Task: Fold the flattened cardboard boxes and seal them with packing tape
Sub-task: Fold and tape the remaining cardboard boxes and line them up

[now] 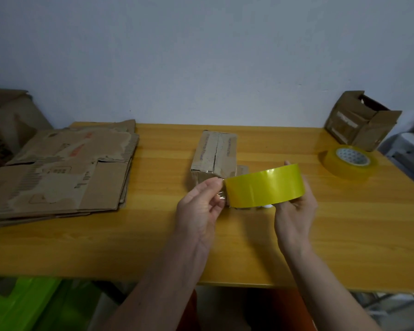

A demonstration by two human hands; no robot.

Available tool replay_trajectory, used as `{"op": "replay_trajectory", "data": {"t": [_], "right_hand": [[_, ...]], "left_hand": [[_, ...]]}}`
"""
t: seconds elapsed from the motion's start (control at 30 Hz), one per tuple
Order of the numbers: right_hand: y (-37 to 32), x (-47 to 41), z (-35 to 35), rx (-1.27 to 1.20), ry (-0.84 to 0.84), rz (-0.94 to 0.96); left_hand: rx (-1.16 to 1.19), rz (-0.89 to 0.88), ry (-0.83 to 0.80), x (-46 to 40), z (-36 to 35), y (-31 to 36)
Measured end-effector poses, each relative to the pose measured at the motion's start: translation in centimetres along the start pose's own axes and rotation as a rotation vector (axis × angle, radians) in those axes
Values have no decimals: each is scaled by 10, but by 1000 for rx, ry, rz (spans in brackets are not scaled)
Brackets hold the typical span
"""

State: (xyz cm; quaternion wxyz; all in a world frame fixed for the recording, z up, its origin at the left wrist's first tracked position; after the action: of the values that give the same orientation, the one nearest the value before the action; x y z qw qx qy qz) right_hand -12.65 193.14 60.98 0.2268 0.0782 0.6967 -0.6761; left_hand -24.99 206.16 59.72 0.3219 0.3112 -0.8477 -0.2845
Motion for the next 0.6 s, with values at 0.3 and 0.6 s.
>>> {"op": "replay_trajectory", "data": {"t": [0.3, 0.6], "right_hand": [[-1, 7, 4, 147, -124, 42], [-11, -9, 22, 815, -138, 295]], "left_hand": [[-142, -181, 145, 0, 20, 12], [-163, -257, 232, -16, 27, 48]]}}
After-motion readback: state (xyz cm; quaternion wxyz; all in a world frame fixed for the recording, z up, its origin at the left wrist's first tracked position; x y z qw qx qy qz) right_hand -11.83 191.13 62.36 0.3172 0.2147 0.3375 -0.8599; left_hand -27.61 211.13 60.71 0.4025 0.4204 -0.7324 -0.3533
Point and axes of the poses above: each hand's wrist, its own x-axis away from the middle knuckle, its own z-axis out of the back of the hand, y = z × x, the point moved 6 cm from there along -x, towards the middle knuckle, and after that the axes turned 2 degrees about x, right-handed, at the moved point
